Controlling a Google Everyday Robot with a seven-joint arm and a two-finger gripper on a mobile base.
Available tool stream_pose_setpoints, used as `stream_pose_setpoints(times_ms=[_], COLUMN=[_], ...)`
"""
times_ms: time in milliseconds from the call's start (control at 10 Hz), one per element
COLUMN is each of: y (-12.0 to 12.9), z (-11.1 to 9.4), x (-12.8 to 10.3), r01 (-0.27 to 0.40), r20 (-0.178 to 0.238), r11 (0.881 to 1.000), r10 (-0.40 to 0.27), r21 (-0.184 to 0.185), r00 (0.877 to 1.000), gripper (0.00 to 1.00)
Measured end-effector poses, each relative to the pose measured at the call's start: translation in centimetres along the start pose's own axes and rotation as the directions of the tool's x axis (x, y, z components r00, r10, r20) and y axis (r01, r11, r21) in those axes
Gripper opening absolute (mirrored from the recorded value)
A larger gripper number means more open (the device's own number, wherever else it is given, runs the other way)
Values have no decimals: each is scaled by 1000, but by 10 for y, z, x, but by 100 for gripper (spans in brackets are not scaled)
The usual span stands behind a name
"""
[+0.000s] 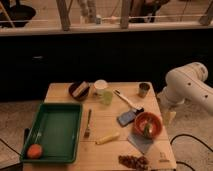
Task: Place banana in tray
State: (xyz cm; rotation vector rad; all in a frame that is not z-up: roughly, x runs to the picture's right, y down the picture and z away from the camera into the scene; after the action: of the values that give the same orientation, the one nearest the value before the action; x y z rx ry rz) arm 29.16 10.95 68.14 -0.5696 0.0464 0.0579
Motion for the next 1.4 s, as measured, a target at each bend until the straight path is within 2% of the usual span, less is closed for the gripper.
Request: stream_pose_setpoints(times_ms=[300,600,900,1100,1300,1400], y=[1,17,24,30,38,42], z=[1,10,15,19,24,27], x=[-1,-24,-29,-43,-70,-73], r01=[-2,-15,-7,3,27,34], r20=[0,5,6,13,22,22], r11=[1000,1000,1000,1000,1000,999], r10=[2,15,7,-3,-27,-33], r21=[-1,-3,-4,-8,-10,-12], r00=[1000,1000,1000,1000,999,999], gripper=[80,80,80,80,80,80])
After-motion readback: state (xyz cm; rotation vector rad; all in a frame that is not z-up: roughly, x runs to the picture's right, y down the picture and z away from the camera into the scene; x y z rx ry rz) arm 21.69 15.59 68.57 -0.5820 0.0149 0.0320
